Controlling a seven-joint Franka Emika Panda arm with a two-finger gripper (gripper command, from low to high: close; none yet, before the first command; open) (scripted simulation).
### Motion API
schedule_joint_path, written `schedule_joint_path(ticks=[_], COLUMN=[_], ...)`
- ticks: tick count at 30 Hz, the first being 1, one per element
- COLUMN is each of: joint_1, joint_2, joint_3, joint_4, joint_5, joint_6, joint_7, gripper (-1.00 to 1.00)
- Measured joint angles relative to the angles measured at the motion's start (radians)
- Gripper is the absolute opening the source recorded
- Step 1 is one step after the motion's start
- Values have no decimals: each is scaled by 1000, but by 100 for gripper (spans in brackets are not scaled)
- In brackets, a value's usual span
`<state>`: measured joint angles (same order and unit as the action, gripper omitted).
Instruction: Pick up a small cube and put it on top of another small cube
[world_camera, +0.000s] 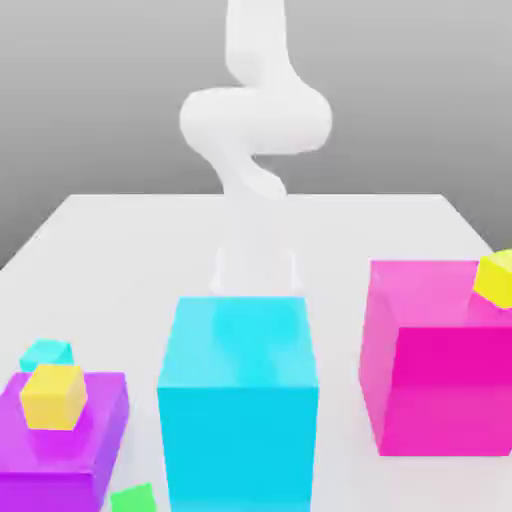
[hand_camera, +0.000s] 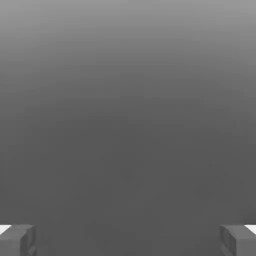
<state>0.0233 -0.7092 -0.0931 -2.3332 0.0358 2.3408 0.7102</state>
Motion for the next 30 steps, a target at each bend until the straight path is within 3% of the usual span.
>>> schedule_joint_path(ticks=[10, 17, 21, 25, 30], joint_1=[64, 24, -70, -126, -221], joint_2=[368, 627, 756, 853, 960], joint_3=[-354, -516, -558, -608, -499], joint_4=[-134, -225, -281, -334, -312], joint_5=[172, 306, 327, 272, 417], joint_6=[164, 274, 346, 429, 496], joint_7=[-383, -656, -773, -826, -950], gripper=[0, 0, 0, 0, 0])
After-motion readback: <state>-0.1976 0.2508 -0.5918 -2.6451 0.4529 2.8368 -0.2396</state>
